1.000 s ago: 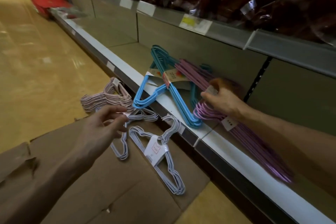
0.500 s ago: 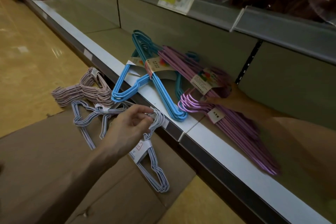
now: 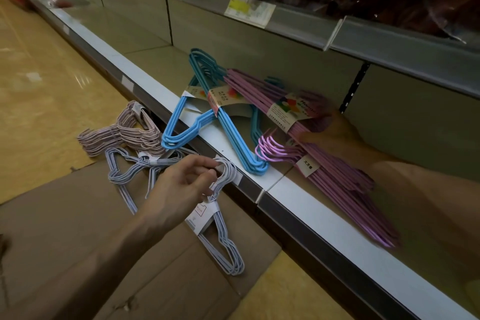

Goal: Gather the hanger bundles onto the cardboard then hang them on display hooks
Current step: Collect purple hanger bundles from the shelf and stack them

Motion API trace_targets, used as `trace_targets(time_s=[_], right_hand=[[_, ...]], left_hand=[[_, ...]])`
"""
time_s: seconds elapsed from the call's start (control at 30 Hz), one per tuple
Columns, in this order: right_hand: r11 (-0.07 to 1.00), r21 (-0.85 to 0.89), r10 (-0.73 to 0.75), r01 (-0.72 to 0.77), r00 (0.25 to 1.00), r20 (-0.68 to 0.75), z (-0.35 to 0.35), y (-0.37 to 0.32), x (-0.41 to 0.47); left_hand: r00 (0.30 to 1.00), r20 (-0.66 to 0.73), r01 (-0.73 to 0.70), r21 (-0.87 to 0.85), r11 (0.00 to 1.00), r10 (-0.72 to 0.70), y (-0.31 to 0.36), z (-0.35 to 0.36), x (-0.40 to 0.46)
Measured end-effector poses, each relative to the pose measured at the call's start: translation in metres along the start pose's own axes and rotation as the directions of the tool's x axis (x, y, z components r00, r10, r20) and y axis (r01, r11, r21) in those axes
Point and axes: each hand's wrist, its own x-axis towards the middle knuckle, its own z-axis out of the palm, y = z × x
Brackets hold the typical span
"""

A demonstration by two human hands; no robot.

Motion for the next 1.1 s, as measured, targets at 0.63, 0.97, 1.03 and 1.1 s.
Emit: trace_targets(time_s=[0.63, 0.97, 1.03, 1.1], right_hand=[[0.946, 0.001, -0.32, 0.326, 0.929, 0.186, 0.046, -0.105, -0.077], [0.864, 0.059, -0.492, 0.5, 0.815, 0.308, 0.091, -0.144, -0.116], [0.85, 0.077, -0.516, 0.521, 0.794, 0.322, 0.098, -0.151, -0.122], [0.836, 0.091, -0.538, 0.541, 0.776, 0.329, 0.106, -0.157, -0.129]], left_hand=[[0.968, -0.173, 0.084, -0.457, 0.886, -0.181, 0.041, -0.053, -0.02], [0.87, -0.365, -0.169, -0.853, 0.494, -0.333, 0.063, -0.102, -0.031], [0.833, -0.417, -0.224, -0.856, 0.467, -0.364, 0.063, -0.111, -0.033], [0.766, -0.481, -0.262, -0.839, 0.477, -0.425, 0.063, -0.12, -0.032]])
